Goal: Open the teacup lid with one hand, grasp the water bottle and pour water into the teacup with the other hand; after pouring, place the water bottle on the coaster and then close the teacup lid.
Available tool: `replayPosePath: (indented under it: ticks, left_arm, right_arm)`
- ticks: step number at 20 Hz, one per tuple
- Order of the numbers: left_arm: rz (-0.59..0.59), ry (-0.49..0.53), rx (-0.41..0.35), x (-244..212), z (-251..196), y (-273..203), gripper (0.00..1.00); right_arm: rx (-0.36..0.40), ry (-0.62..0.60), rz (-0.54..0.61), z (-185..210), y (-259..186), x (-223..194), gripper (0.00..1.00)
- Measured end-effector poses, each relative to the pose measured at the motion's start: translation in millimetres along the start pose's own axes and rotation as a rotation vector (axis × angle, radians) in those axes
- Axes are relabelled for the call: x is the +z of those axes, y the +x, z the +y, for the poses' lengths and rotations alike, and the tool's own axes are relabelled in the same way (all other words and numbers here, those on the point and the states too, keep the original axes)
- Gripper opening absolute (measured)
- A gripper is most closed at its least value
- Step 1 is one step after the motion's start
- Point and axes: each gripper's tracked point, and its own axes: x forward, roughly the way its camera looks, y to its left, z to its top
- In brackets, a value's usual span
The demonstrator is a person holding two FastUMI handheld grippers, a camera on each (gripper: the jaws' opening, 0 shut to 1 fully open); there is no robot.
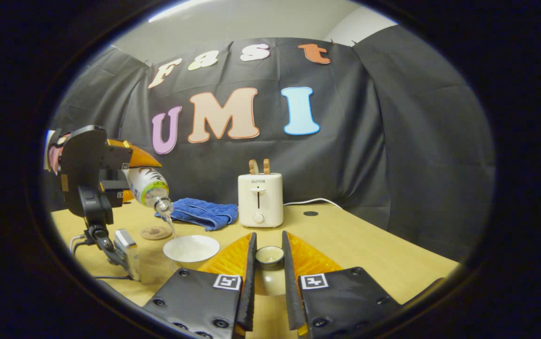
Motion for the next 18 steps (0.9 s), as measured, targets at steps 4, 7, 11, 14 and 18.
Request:
replayPosePath:
  ticks: [4, 7, 11, 14, 18]
  left_arm:
    - [-0.004, 0.042, 0.017, -0.8, 11.6, 1.8, 0.53]
    - [-0.008, 0.061, 0.02, 1.0, 12.3, 4.3, 0.53]
    - [-0.004, 0.052, 0.008, -2.4, 7.5, 5.6, 0.53]
    - [0.008, 0.004, -0.024, -5.8, -5.1, 4.3, 0.52]
    - [-0.007, -0.216, -0.099, -0.5, -32.7, 1.7, 0.53]
  right_arm:
    - [0.002, 0.0, -0.001, 0.1, 1.2, 0.0, 0.31]
    - [0.002, 0.0, -0.001, 0.2, 0.9, 0.2, 0.31]
    - [0.002, 0.0, -0.001, 0.3, 1.7, 0.1, 0.31]
    - [0.002, 0.0, -0.001, 0.2, 1.3, 0.2, 0.31]
    - [0.002, 0.0, -0.001, 0.2, 1.2, 0.1, 0.31]
